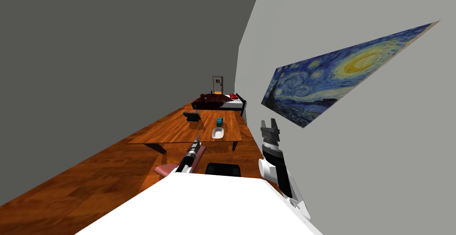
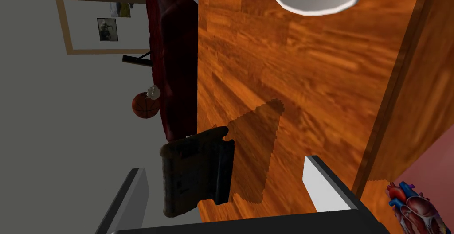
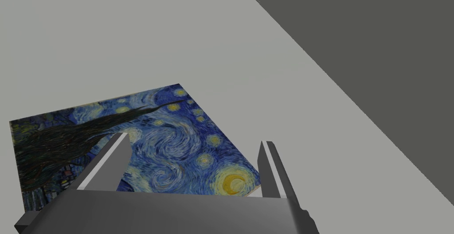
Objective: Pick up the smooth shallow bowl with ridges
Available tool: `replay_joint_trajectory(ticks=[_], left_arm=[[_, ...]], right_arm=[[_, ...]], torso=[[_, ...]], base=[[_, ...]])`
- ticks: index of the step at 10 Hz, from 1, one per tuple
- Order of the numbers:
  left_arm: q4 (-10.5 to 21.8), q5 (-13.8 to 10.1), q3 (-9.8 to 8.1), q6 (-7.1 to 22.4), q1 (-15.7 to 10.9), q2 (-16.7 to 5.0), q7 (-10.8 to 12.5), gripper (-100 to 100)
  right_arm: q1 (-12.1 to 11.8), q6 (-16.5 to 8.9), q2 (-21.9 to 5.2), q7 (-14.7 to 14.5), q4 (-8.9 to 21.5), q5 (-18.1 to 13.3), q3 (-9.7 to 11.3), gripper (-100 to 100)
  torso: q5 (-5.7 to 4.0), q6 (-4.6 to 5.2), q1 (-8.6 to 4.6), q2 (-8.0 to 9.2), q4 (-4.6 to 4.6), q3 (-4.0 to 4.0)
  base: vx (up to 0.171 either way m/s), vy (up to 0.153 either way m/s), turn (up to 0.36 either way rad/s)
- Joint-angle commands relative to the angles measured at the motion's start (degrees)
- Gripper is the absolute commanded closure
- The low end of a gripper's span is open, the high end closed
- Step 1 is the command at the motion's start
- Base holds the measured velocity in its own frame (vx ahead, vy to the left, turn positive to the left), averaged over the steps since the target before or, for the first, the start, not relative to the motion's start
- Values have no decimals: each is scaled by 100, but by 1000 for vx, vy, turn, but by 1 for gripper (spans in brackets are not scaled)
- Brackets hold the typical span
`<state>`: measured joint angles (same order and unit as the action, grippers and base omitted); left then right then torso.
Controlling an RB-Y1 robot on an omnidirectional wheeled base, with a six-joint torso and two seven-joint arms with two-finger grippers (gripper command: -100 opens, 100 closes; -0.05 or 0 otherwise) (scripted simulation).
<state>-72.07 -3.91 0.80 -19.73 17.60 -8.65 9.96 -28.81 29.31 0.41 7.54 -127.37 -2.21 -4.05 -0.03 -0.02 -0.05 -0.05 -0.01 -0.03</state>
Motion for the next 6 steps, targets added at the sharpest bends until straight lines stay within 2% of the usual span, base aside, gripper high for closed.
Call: replay_joint_trajectory(ticks=[1,2,5,6], left_arm=[[286,-32,-1,3,-151,1,30,-100],[398,-32,-1,3,-151,1,30,-100],[884,-89,3,63,-444,31,56,-100],[1054,-89,3,63,-444,31,56,-100]], right_arm=[[0,0,0,0,0,0,0,0],[0,0,0,0,0,0,0,0],[0,0,0,0,0,0,0,0],[0,0,0,0,0,0,0,0]], torso=[[0,0,0,0,0,0],[0,2,-3,-3,0,-1],[-1,0,-4,-6,-1,-4],[-1,2,-9,-8,-1,-4]], base=[[22,-23,-83],[25,-21,-44],[32,-29,-71],[31,-26,-51]])
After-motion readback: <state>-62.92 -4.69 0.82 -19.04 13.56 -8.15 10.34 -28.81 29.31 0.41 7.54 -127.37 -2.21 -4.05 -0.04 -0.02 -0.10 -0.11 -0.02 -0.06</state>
